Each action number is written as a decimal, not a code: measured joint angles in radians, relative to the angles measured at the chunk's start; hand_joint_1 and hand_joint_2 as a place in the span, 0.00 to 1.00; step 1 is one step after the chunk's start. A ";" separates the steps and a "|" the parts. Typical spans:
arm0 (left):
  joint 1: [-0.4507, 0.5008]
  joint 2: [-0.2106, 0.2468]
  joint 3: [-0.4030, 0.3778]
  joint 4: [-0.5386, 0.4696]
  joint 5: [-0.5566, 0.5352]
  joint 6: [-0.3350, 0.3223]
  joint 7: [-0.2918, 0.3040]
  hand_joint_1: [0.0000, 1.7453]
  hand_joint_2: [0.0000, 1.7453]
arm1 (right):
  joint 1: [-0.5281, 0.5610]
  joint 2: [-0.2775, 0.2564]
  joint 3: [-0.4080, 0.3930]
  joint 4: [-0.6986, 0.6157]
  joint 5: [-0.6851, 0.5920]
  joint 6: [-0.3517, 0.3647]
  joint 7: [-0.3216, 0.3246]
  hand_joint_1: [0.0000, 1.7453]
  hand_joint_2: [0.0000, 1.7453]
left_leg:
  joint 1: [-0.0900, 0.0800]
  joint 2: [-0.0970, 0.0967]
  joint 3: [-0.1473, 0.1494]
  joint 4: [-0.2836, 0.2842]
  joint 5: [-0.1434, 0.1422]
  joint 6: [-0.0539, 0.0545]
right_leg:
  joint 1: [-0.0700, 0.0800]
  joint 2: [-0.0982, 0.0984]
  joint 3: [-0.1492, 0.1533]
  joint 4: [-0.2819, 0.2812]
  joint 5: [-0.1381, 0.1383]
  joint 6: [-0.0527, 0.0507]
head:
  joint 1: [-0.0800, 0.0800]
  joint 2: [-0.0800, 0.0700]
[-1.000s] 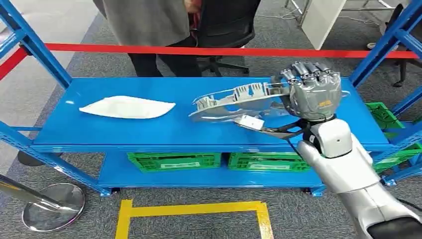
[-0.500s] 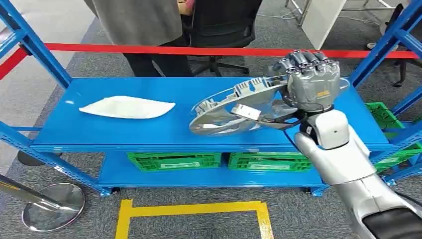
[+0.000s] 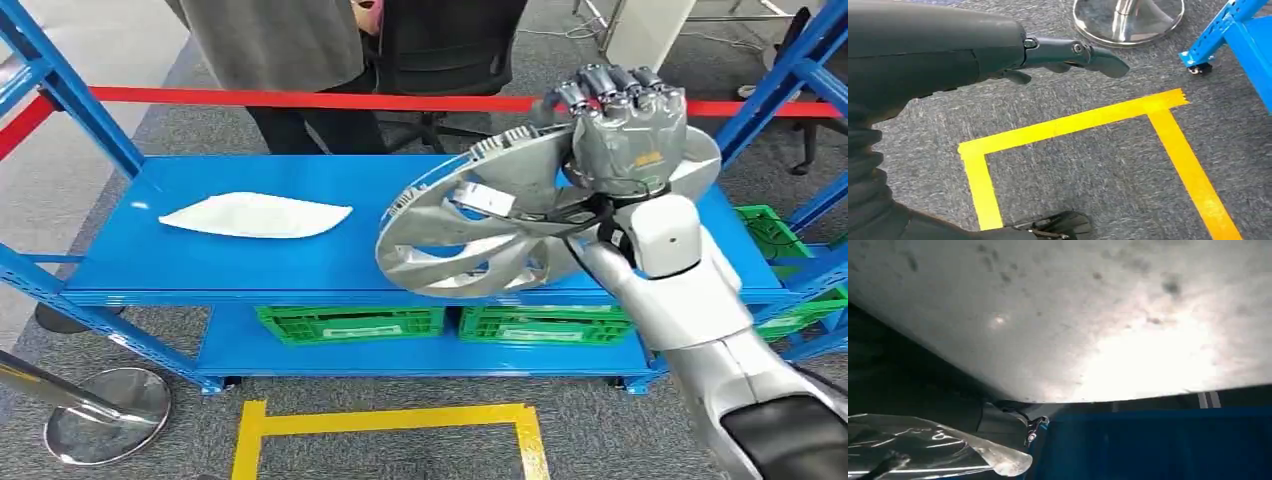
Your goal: Take the parts from the cabinet and place them on the table.
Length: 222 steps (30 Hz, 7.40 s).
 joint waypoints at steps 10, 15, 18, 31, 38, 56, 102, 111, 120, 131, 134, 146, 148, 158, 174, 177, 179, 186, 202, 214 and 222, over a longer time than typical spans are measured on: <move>0.000 -0.002 0.000 0.000 0.007 -0.001 -0.006 0.00 1.00 | -0.014 0.001 0.018 -0.011 -0.060 0.056 0.000 1.00 1.00 | 0.000 0.000 0.000 0.001 0.000 0.000 | 0.000 0.000 0.000 -0.001 0.001 0.000 | 0.000 0.000; 0.001 -0.002 0.000 0.000 0.010 -0.001 -0.006 0.00 1.00 | -0.015 0.000 0.027 -0.013 -0.096 0.062 0.008 1.00 1.00 | -0.003 0.000 -0.004 0.006 0.000 0.001 | -0.002 0.000 -0.002 -0.001 0.003 0.003 | 0.000 0.000; 0.002 -0.002 0.000 0.000 0.014 -0.001 -0.006 0.00 1.00 | -0.012 0.000 0.027 -0.013 -0.096 0.054 0.018 1.00 1.00 | -0.004 0.000 -0.007 0.010 -0.001 0.002 | -0.003 0.000 -0.003 -0.001 0.005 0.006 | 0.000 0.000; 0.015 -0.005 0.001 0.000 0.018 -0.003 0.007 0.00 1.00 | 0.035 -0.003 0.014 -0.007 -0.082 0.013 0.040 1.00 1.00 | 0.000 0.003 -0.011 -0.005 0.016 0.028 | -0.005 0.000 -0.109 0.159 -0.008 0.013 | 0.003 0.000; 0.016 -0.004 0.001 0.000 0.021 -0.009 0.015 0.00 1.00 | 0.041 -0.003 0.000 -0.001 -0.084 0.008 0.044 1.00 1.00 | -0.003 0.001 -0.038 0.027 -0.004 -0.007 | -0.006 0.000 -0.046 0.022 0.015 -0.016 | 0.002 0.000; 0.011 -0.013 0.013 0.001 0.039 0.010 0.085 0.00 1.00 | 0.045 -0.004 -0.005 0.030 -0.084 0.004 0.034 1.00 1.00 | 0.018 -0.002 -0.077 0.018 0.055 0.018 | -0.008 0.003 -0.103 0.158 -0.098 0.013 | -0.002 0.000; 0.013 -0.019 0.018 0.001 0.039 0.043 0.087 0.00 1.00 | 0.047 -0.004 0.002 0.048 -0.153 0.046 0.021 1.00 1.00 | 0.014 -0.006 -0.172 0.158 -0.045 -0.036 | 0.001 -0.010 0.018 -0.006 -0.013 -0.032 | -0.009 0.000; 0.007 -0.019 0.018 0.001 0.038 0.045 0.087 0.00 1.00 | 0.046 -0.005 0.003 0.047 -0.167 0.053 0.019 1.00 1.00 | 0.018 -0.008 0.037 -0.003 -0.040 -0.031 | 0.002 -0.009 -0.097 0.014 0.072 -0.005 | -0.006 0.000; 0.009 -0.020 0.018 0.001 0.038 0.045 0.086 0.00 1.00 | 0.050 -0.007 0.005 0.049 -0.175 0.057 0.018 1.00 1.00 | 0.012 0.001 -0.059 -0.016 0.056 0.015 | -0.004 -0.001 -0.180 0.308 -0.125 0.018 | 0.001 0.000; 0.012 -0.019 0.018 0.001 0.037 0.045 0.083 0.00 1.00 | 0.051 -0.008 0.008 0.053 -0.176 0.061 0.015 1.00 1.00 | 0.011 -0.002 -0.150 0.044 0.053 -0.038 | -0.006 -0.004 0.041 -0.009 -0.038 -0.016 | -0.004 0.000; 0.012 -0.019 0.018 0.001 0.037 0.045 0.082 0.00 1.00 | 0.052 -0.008 0.008 0.053 -0.177 0.063 0.015 1.00 1.00 | 0.017 -0.002 -0.199 0.273 -0.092 -0.050 | -0.002 -0.008 0.013 0.000 -0.021 -0.029 | -0.006 0.000; 0.009 -0.019 0.018 0.001 0.036 0.045 0.081 0.00 1.00 | 0.059 -0.021 0.008 0.054 -0.180 0.074 0.016 1.00 1.00 | 0.009 -0.002 -0.012 -0.019 0.028 0.014 | 0.000 0.000 -0.087 0.035 -0.010 0.009 | -0.005 0.000; 0.007 -0.020 0.018 0.001 0.037 0.045 0.081 0.00 1.00 | 0.059 -0.021 0.008 0.054 -0.180 0.074 0.016 1.00 1.00 | 0.008 -0.001 -0.034 -0.021 0.042 0.023 | -0.001 0.000 -0.115 0.155 -0.115 0.012 | 0.000 0.000; 0.007 -0.026 0.018 0.001 0.037 0.045 0.081 0.00 1.00 | 0.062 -0.024 0.009 0.053 -0.180 0.075 0.016 1.00 1.00 | 0.009 -0.002 -0.148 0.026 0.126 -0.016 | -0.004 0.002 0.073 0.013 -0.090 0.014 | 0.008 0.000; 0.005 -0.024 0.018 0.001 0.036 0.042 0.055 0.00 1.00 | 0.062 -0.027 0.013 0.050 -0.185 0.076 0.018 1.00 1.00 | -0.005 -0.006 0.069 -0.010 -0.057 0.000 | 0.004 -0.005 -0.089 0.016 0.073 -0.004 | -0.002 0.000; 0.009 -0.026 0.018 0.001 0.036 0.042 0.055 0.00 1.00 | 0.068 -0.034 0.013 0.051 -0.188 0.084 0.019 1.00 1.00 | 0.005 0.002 0.053 -0.032 -0.019 0.017 | 0.006 -0.001 -0.123 0.050 0.027 0.009 | 0.003 0.000; 0.007 -0.026 0.018 0.001 0.037 0.042 0.056 0.00 1.00 | 0.068 -0.037 0.013 0.051 -0.187 0.099 0.020 1.00 1.00 | 0.003 0.001 0.026 -0.025 -0.001 0.025 | 0.003 0.000 -0.175 0.207 -0.065 0.014 | 0.005 0.000; 0.010 -0.029 0.018 0.001 0.035 0.042 0.058 0.00 1.00 | 0.071 -0.041 0.016 0.049 -0.195 0.106 0.018 1.00 1.00 | -0.001 -0.036 -0.045 0.008 0.033 0.008 | -0.004 0.070 0.009 0.024 -0.034 0.011 | 0.003 0.000; 0.009 -0.027 0.018 0.001 0.030 0.043 0.058 0.00 1.00 | 0.050 -0.047 0.021 0.032 -0.191 0.106 0.012 1.00 1.00 | 0.010 0.062 -0.009 0.008 0.001 -0.038 | 0.003 -0.096 -0.038 0.018 0.022 -0.011 | -0.009 0.000; -0.022 -0.042 0.026 0.001 0.078 0.018 -0.018 0.00 1.00 | -0.019 -0.050 0.049 -0.016 -0.189 0.152 0.006 1.00 1.00 | -0.001 -0.068 -0.054 0.004 0.051 0.020 | 0.004 0.007 -0.111 0.214 -0.057 0.000 | -0.002 0.000; -0.033 -0.041 0.057 0.000 0.157 0.026 -0.078 0.00 1.00 | -0.076 -0.064 0.062 -0.056 -0.230 0.183 -0.021 1.00 1.00 | -0.002 -0.108 -0.102 0.033 0.055 -0.019 | -0.005 0.032 -0.005 0.007 -0.003 -0.016 | 0.002 0.000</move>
